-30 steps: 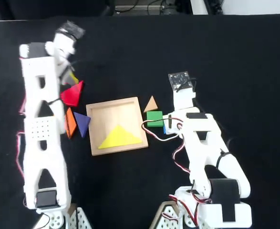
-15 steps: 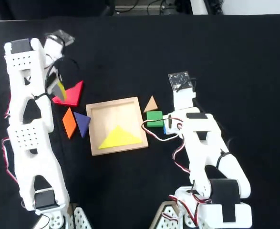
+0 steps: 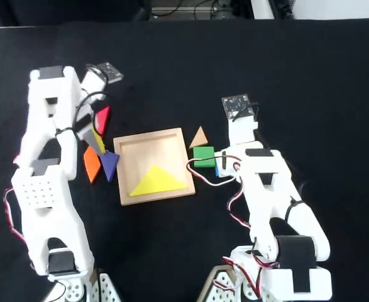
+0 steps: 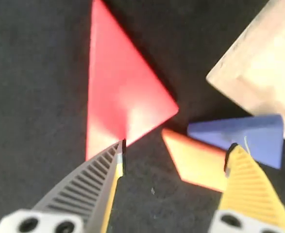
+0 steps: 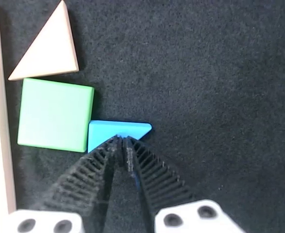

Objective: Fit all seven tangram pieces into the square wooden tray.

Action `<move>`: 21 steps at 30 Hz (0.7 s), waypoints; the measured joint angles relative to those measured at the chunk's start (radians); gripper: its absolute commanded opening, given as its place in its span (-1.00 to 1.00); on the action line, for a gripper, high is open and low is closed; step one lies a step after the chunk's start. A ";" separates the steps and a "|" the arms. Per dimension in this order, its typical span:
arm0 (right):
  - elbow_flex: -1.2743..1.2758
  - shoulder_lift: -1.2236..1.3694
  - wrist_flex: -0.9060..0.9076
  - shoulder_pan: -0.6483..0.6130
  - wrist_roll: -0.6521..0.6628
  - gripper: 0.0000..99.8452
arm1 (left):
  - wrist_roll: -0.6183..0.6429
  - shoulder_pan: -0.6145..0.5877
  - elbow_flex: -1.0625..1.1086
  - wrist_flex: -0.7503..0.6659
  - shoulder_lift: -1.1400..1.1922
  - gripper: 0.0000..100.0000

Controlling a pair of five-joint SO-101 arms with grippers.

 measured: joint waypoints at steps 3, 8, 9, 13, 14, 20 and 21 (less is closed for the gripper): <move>0.000 0.000 0.000 0.000 0.000 -0.98 | 0.000 0.021 0.008 -0.034 0.000 -0.33; 0.000 0.000 0.000 0.000 0.000 -0.98 | 0.000 0.038 0.008 -0.091 0.000 -0.33; 0.000 0.000 0.000 0.000 0.000 -0.98 | 0.000 0.040 0.008 -0.100 0.000 -0.33; 0.000 0.000 0.000 0.000 0.000 -0.98 | 0.000 0.041 -0.008 -0.115 0.000 -0.33; 0.000 0.000 0.000 0.000 0.000 -0.98 | -0.006 0.043 -0.008 -0.117 -0.002 -0.33; 0.000 0.000 0.000 -0.002 0.000 -0.98 | -0.060 0.046 -0.054 -0.117 0.063 -0.33; 0.000 0.000 0.000 -0.002 0.000 -0.98 | -0.060 0.046 -0.071 -0.117 0.078 -0.33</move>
